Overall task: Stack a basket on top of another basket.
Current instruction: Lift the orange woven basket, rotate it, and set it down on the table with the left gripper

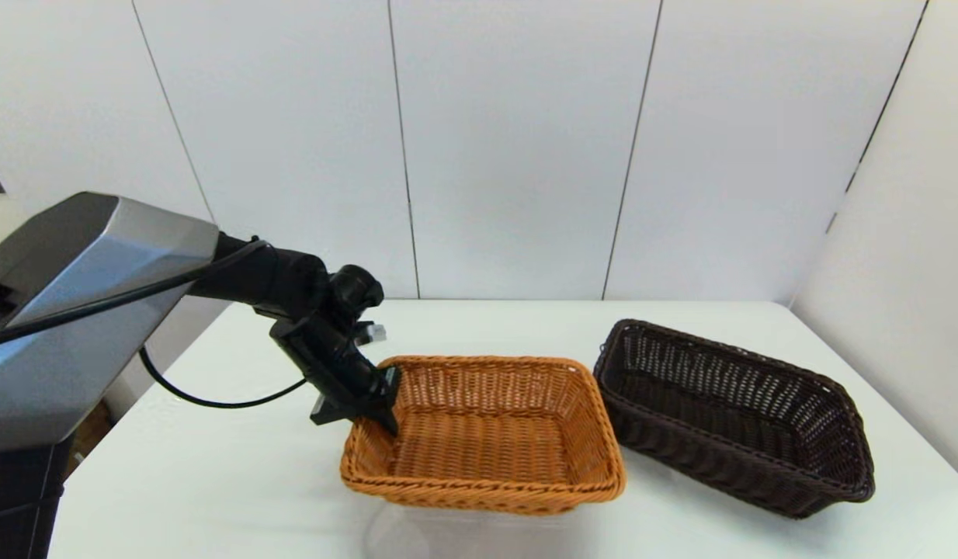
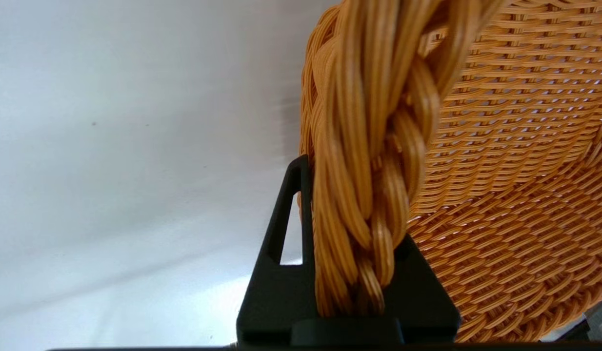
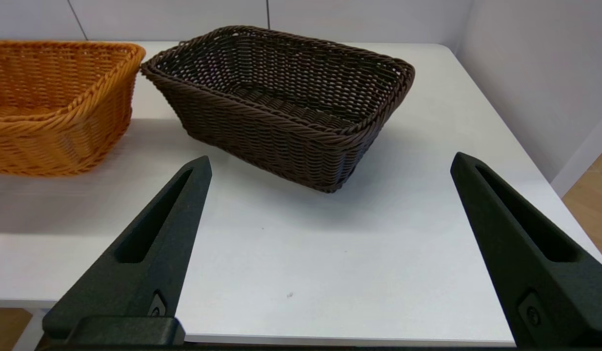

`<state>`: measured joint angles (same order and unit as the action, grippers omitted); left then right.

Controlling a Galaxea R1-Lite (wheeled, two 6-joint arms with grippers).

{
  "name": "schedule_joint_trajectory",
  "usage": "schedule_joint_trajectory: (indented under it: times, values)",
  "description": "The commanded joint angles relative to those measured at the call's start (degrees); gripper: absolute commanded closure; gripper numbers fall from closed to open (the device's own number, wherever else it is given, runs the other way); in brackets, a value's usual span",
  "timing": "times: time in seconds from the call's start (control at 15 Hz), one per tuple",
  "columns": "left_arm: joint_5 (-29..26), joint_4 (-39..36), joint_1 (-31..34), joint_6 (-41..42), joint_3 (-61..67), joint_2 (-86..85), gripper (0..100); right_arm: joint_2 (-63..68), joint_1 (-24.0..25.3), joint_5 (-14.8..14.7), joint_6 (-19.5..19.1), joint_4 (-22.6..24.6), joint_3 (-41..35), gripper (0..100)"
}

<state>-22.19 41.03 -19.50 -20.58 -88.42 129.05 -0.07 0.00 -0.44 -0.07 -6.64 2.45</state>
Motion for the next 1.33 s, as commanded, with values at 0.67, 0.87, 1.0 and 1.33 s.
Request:
schedule_joint_trajectory:
  times: [0.67,0.87,1.0,1.33]
  values:
    - [-0.1,1.2,1.6,0.5,-1.1,1.5,100,0.0,0.0,0.0,0.0,0.0,0.0,0]
    - [-0.1,1.2,2.4,0.7,-1.0,0.6,100,0.0,-0.1,0.0,0.0,0.0,0.0,0]
    - [-0.2,1.1,2.2,0.7,-1.1,0.7,100,0.0,0.0,0.0,0.0,0.0,0.0,0]
    - [-0.2,0.5,0.5,0.6,-1.5,1.7,100,0.0,0.0,0.0,0.0,0.0,0.0,0]
